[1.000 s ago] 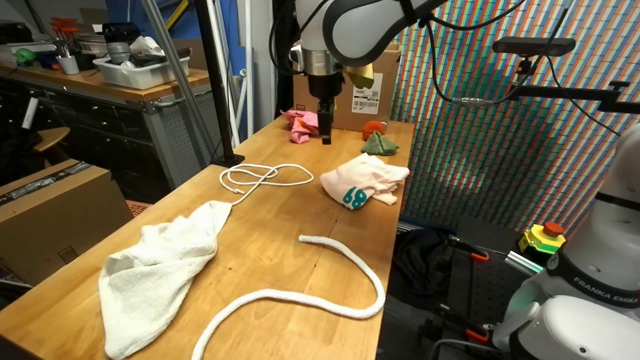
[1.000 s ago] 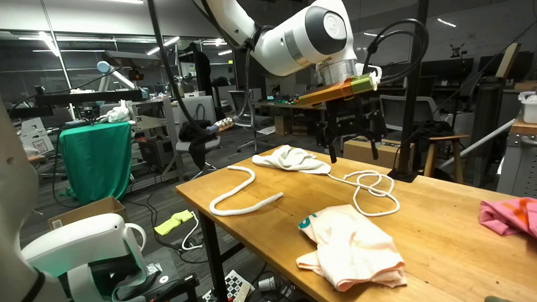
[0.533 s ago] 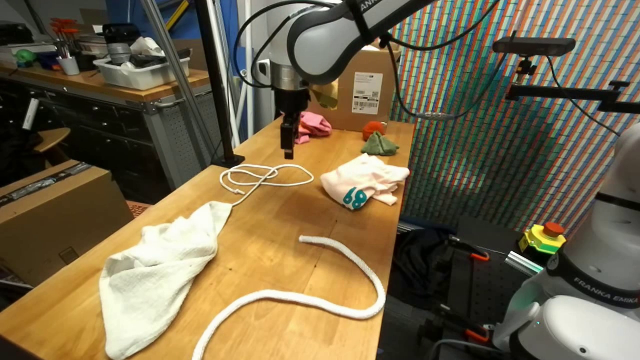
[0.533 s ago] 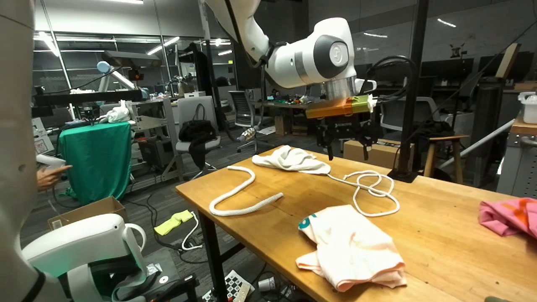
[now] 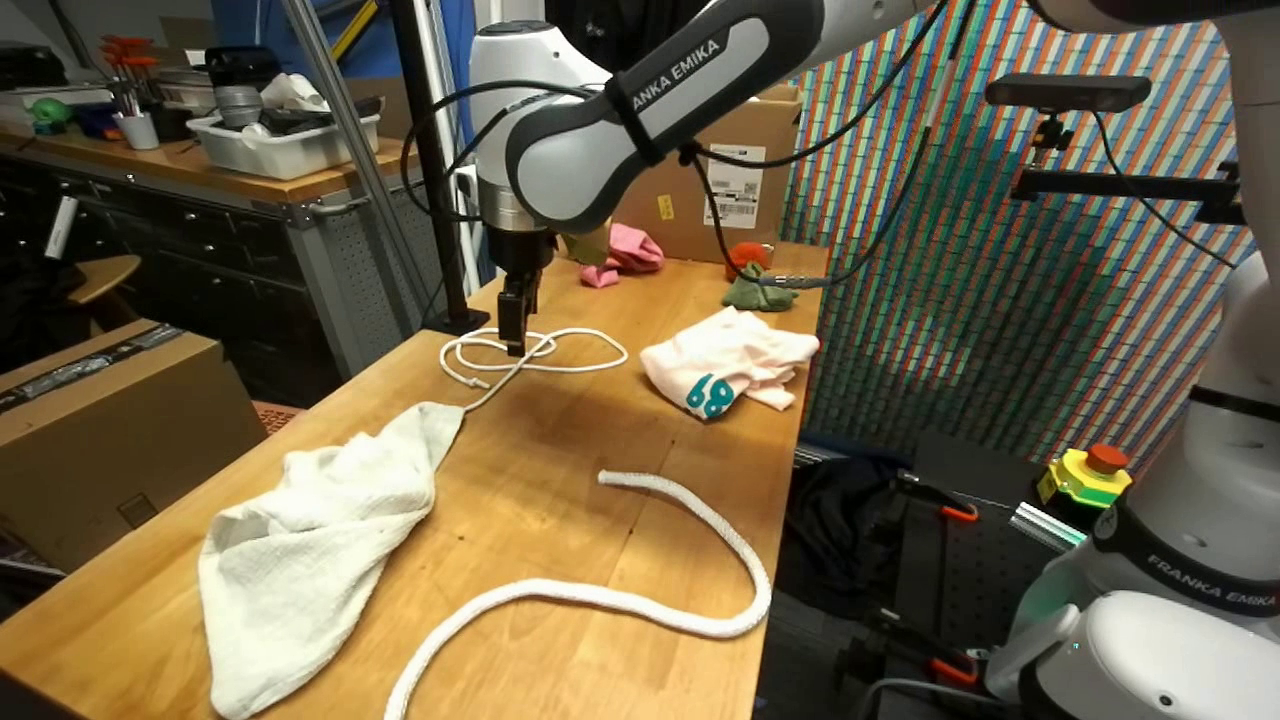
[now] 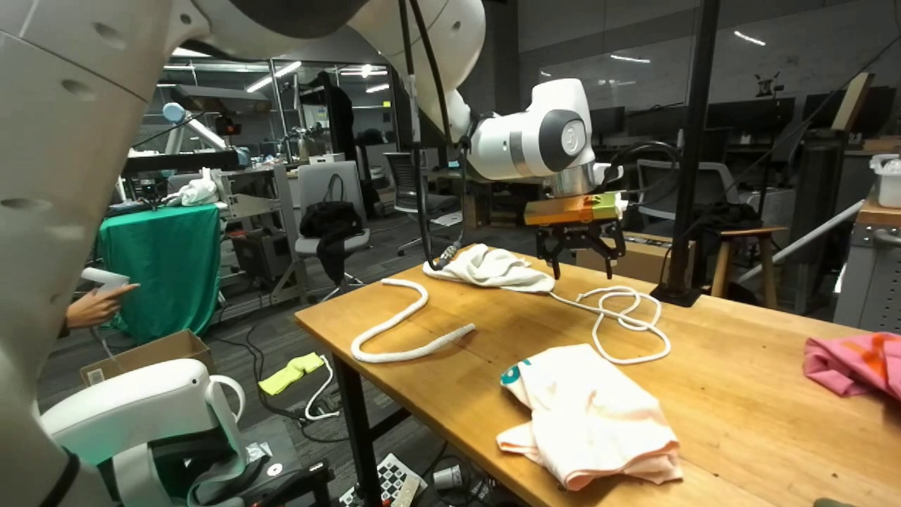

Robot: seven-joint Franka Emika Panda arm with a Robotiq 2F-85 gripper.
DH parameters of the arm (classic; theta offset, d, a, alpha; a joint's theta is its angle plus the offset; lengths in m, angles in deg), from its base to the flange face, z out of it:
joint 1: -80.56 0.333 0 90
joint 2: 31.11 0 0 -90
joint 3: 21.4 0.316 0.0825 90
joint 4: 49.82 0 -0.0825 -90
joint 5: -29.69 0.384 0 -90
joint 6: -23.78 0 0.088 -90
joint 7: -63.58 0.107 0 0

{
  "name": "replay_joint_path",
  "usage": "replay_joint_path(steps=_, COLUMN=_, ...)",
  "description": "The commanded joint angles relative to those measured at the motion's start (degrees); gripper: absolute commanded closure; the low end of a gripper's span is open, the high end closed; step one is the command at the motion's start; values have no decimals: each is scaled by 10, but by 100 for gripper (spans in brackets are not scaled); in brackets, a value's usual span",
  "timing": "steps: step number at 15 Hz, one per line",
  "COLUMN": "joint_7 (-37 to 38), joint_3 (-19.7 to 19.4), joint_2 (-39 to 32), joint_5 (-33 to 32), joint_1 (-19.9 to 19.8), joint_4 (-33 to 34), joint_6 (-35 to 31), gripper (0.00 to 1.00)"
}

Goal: Put the clothes, plush toy and rope separately on the table

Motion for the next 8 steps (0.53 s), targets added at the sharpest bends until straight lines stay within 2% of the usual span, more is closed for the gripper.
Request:
replay_joint_path(steps=1, joint_7=-5, joint_3=-5, joint_2=-51, joint_5=-5, joint_1=7, joint_4=73, joint_6=-1, gripper=0)
replay_joint_path(steps=8, joint_7=-7, joint_3=-6, joint_2=-122, joint_5=5, joint_1=3, joint_4=155, joint_6=10, gripper=0)
